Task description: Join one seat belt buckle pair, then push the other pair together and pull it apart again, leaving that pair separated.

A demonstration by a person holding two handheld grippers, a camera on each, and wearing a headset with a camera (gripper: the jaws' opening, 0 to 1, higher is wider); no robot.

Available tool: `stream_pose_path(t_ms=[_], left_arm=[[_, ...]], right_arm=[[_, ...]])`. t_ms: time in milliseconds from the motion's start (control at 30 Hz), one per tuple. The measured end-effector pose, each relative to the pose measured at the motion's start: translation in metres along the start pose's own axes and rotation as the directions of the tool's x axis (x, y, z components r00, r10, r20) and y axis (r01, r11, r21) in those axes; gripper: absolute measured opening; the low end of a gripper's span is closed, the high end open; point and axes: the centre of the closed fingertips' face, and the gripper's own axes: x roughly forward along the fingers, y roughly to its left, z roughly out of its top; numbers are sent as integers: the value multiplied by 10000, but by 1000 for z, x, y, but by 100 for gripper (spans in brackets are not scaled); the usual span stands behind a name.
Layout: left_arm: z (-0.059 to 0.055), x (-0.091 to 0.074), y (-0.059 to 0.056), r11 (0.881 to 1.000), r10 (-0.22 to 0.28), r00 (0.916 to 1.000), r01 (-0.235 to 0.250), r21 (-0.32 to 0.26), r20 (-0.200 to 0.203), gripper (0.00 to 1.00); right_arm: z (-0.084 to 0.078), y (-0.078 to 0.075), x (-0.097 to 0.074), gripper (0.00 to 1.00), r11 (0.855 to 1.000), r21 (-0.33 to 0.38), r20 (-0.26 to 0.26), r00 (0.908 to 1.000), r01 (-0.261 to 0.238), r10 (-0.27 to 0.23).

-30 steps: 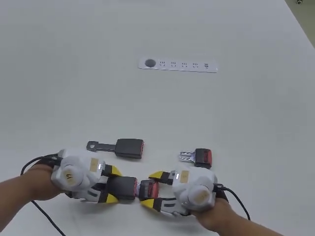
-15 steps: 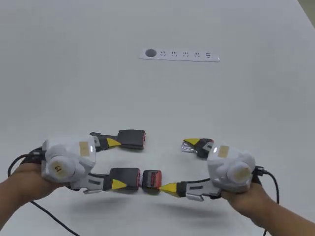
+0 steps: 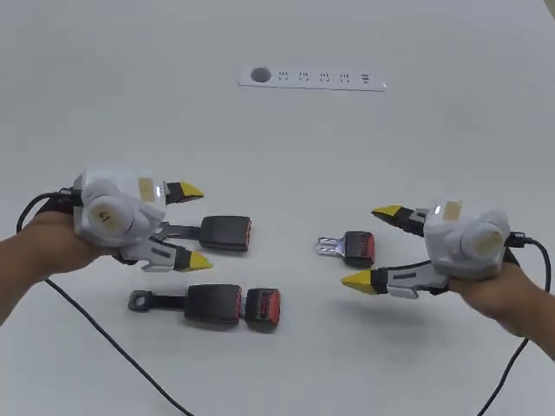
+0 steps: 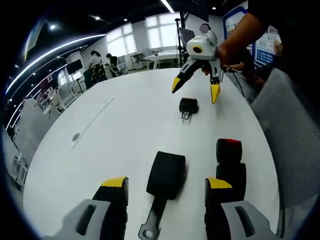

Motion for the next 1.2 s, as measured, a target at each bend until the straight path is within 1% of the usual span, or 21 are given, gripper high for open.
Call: stream_pose_path(t_ms=[67, 167, 233, 267, 300, 400, 500, 567, 600, 667, 700, 733, 800, 833, 867, 900, 933, 967, 1000, 1133, 1200], left_arm=[[-2, 8, 4, 10000, -84, 9999, 84, -11, -118, 64], [-7, 19, 3, 9986, -527, 9982, 527, 7, -283, 64], [-11, 23, 5, 9979, -641, 9972, 644, 57, -392, 63], [-12, 25, 5, 9970, -754, 9965, 749, -174, -351, 63], [-9, 27, 2, 9938, -1026, 9947, 1023, -433, -45, 63], [-15, 30, 6, 9941, -1026, 9945, 1018, -366, -200, 62], [-18, 33, 2, 9914, -1257, 9918, 1247, -395, -232, 61], [-19, 35, -2, 9868, -1552, 9877, 1541, -502, -174, 61], [-20, 37, -3, 9851, -1664, 9860, 1657, -461, -123, 59], [-24, 39, 0, 9870, -1577, 9871, 1566, -374, -282, 53], [-23, 39, 0, 9855, -1627, 9864, 1613, -529, -235, 52], [-23, 40, -1, 9851, -1674, 9857, 1663, -443, -201, 52], [-24, 41, -2, 9841, -1775, 9835, 1772, -116, -336, 52], [-21, 41, -3, 9838, -1793, 9834, 1791, -102, -264, 52], [-21, 41, -4, 9832, -1824, 9828, 1826, 42, -297, 50], [-19, 42, -5, 9822, -1875, 9820, 1878, 99, -250, 48], [-20, 41, -5, 9814, -1919, 9811, 1919, -34, -236, 45], [-19, 41, -3, 9838, -1795, 9836, 1795, 2, -176, 38], [-20, 39, -5, 9805, -1946, 9804, 1952, 206, -296, 37], [-20, 38, -5, 9804, -1960, 9805, 1963, 179, -146, 36], [-21, 38, -5, 9798, -1988, 9800, 1987, 220, 31, 36]], right_arm=[[-8, -5, 2, 76, 9998, -140, -255, 9996, -150, 146], [-10, -5, 3, 75, 9993, -87, -396, 9986, -354, 350], [-11, -5, 5, 75, 9988, -110, -466, 9978, -473, 467], [-13, -6, 6, 74, 9985, -211, -630, 9968, -507, 493], [-13, -6, 8, 74, 9977, -255, -634, 9961, -627, 609], [-16, -7, 11, 72, 9966, -222, -710, 9945, -793, 776], [-18, -7, 14, 69, 9949, -256, -806, 9922, -978, 955], [-19, -4, 15, 60, 9919, -230, -940, 9880, -1248, 1222], [-21, -2, 16, 59, 9900, -463, -1103, 9856, -1336, 1278], [-20, -1, 18, 60, 9882, -511, -1009, 9852, -1441, 1384], [-19, -1, 18, 57, 9875, -518, -983, 9848, -1488, 1432], [-20, -1, 18, 52, 9848, -762, -1041, 9835, -1564, 1481], [-19, 2, 19, 45, 9810, -877, -969, 9816, -1731, 1646], [-22, 1, 19, 39, 9789, -1155, -1071, 9819, -1686, 1564], [-22, -2, 20, 38, 9731, -1674, -1138, 9835, -1582, 1403], [-22, 2, 20, 38, 9768, -1311, -1031, 9823, -1691, 1562], [-21, 1, 20, 37, 9764, -1313, -1001, 9822, -1715, 1590], [-21, 1, 21, 37, 9727, -1559, -1028, 9822, -1718, 1571], [-22, 1, 20, 36, 9732, -1469, -971, 9817, -1769, 1638], [-26, 0, 18, 35, 9726, -1367, -651, 9814, -1881, 1806], [-26, -1, 17, 35, 9708, -1407, -600, 9804, -1944, 1877]])
